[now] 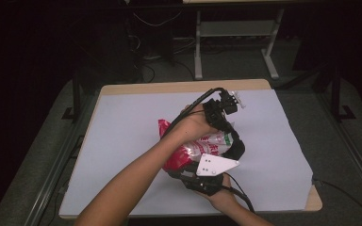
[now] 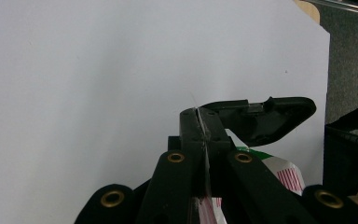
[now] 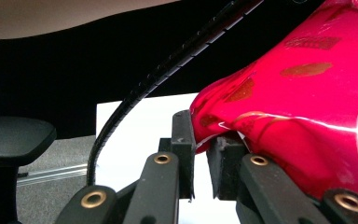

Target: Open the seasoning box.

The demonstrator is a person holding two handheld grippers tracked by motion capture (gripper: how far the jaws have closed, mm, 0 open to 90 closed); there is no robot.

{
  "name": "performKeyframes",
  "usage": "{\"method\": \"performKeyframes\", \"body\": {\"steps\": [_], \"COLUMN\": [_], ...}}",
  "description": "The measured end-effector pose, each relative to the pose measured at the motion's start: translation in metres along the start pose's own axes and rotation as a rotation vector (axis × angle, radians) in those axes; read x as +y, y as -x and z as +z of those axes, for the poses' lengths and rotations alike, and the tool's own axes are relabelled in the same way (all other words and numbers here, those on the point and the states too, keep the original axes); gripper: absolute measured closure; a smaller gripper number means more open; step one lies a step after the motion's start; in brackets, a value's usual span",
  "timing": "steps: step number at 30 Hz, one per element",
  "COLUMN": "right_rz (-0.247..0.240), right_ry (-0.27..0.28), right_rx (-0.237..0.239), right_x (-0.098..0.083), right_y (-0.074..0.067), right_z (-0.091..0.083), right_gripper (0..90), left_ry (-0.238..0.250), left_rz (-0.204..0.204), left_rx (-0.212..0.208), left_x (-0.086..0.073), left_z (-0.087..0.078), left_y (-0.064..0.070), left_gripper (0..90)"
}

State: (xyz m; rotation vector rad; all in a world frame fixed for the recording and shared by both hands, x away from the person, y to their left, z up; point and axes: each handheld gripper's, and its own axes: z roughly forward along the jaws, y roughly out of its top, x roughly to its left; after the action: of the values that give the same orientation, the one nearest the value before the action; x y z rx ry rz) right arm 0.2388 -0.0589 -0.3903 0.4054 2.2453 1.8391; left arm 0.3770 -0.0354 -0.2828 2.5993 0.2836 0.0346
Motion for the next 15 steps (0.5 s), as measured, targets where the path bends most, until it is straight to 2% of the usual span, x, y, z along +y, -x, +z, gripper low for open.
{"method": "performKeyframes", "body": {"steps": [15], "right_rz": [0.000], "right_ry": [0.010], "right_rx": [0.001], "right_x": [0.0008], "right_y": [-0.0003], "right_z": [0.0000], "right_gripper": [81.4], "left_ry": [-0.007], "left_rz": [0.000], "left_rx": [0.003], "left_x": [0.0011], "left_z": [-0.0003], "left_y": [0.0015], "left_gripper": [90.0]}}
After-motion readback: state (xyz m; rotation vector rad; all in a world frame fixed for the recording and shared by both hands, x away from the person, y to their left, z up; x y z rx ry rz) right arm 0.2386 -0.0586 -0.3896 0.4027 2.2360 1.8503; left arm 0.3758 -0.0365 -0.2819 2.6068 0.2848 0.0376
